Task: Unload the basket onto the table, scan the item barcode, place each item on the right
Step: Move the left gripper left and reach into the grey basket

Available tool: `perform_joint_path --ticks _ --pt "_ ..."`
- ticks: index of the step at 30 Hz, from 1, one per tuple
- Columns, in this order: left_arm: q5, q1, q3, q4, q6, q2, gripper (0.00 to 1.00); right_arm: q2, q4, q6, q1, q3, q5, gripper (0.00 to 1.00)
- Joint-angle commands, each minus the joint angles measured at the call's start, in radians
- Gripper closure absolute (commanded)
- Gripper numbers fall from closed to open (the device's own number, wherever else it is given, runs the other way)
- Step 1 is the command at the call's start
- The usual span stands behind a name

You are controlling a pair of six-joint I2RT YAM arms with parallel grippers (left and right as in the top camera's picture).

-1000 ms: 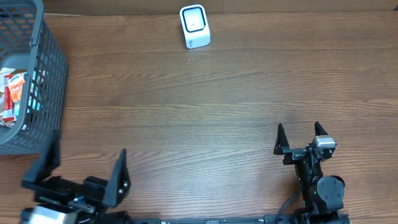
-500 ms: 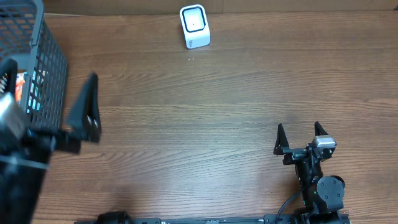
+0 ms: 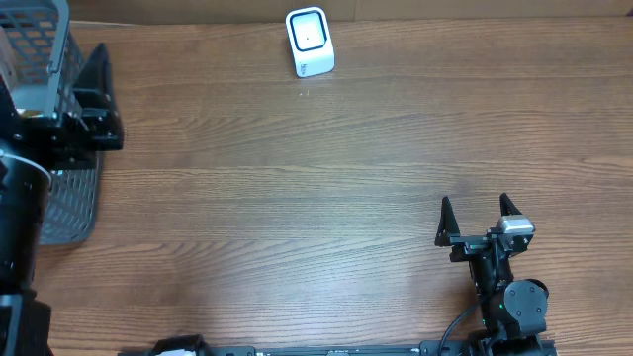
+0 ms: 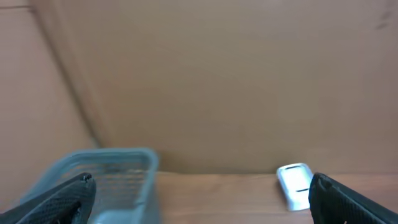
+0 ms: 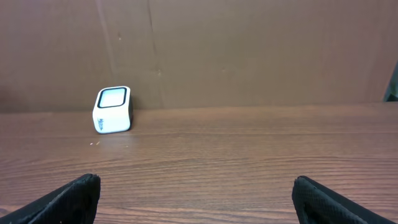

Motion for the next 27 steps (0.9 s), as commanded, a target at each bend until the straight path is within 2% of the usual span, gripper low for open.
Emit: perform_joint_path --ticks 1,4,12,19,24,27 --pt "-0.211 0.002 0.021 -0.017 0.156 0.017 0.0 -0.008 0.003 -0.007 -0.004 -0.011 0.002 0.0" --pt "-0.253 0.011 0.021 -0.011 0.197 0.032 0.0 -0.008 0.003 -0.007 -0.004 -0.011 0.002 0.0" --pt "-0.238 0.135 0.021 0.014 0.196 0.108 0.0 -0.008 0.003 -0.007 -0.004 -0.011 0.002 0.0" --pt "-0.091 0.243 0.021 0.025 0.16 0.211 0.0 -0.008 0.003 -0.007 -0.004 -0.011 0.002 0.0" --pt "-0.016 0.334 0.021 0.018 0.083 0.286 0.0 -0.008 0.003 -0.007 -0.004 -0.011 0.002 0.0" --pt "0.087 0.396 0.021 0.011 0.034 0.314 0.0 -0.008 0.003 -0.007 -0.004 -0.011 0.002 0.0"
